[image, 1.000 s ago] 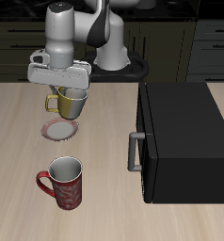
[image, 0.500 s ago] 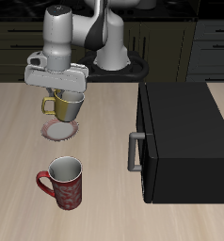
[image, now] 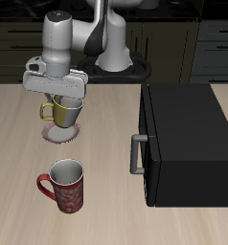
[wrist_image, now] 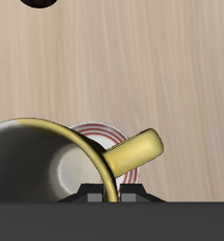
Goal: Place the white and yellow mug on the plate
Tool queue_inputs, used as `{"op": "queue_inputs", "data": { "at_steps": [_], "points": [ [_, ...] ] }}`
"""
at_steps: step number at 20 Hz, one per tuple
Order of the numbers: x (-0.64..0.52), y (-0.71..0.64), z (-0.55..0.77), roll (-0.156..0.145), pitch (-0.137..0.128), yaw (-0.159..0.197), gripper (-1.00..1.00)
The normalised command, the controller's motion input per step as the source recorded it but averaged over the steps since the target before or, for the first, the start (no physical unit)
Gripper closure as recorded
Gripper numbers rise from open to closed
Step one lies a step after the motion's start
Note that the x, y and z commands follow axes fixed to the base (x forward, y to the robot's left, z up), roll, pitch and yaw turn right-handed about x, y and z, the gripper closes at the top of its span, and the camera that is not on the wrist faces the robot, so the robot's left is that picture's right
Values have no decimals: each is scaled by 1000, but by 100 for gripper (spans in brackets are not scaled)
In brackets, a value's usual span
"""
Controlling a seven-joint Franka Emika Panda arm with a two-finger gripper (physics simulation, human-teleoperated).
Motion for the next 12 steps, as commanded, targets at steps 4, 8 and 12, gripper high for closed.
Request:
{"op": "queue_inputs", "data": {
  "at_steps": [4,8,12],
  "points": [
    [87,-36,-118,-9,16,11,100],
    [5,-65,-103,-12,8,11,100],
    [57,-51,-116,-8,18,8,100]
  ]
}}
